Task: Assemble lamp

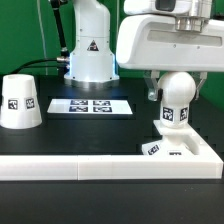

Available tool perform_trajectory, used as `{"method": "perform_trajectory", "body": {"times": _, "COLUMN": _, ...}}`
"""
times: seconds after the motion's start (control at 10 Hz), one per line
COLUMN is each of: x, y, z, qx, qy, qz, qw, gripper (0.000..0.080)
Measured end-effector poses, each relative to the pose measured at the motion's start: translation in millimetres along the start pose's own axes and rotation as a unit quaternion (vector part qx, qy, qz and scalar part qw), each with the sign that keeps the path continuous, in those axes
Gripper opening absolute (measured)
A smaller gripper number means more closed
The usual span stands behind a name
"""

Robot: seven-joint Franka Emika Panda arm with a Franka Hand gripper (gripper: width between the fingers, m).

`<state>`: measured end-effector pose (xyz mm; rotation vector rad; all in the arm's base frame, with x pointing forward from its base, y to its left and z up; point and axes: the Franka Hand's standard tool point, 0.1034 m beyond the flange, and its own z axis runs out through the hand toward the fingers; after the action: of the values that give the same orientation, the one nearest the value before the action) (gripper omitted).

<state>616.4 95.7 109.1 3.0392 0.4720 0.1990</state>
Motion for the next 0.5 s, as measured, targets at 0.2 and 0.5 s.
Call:
{"method": "perform_trajectory", "body": {"times": 0.2, "x": 0.0, "y": 1.2, "z": -0.2, "qx": -0.001, "qy": 0.000, "qz": 0.060, "qw": 0.998, "gripper": 0.0576}}
{"method": "perform_trajectory", "body": {"times": 0.5, "x": -3.5, "y": -1.4, "z": 0.1, "qx": -0.004, "qy": -0.009, "qz": 0.211, "qw": 0.977, "gripper": 0.0576}}
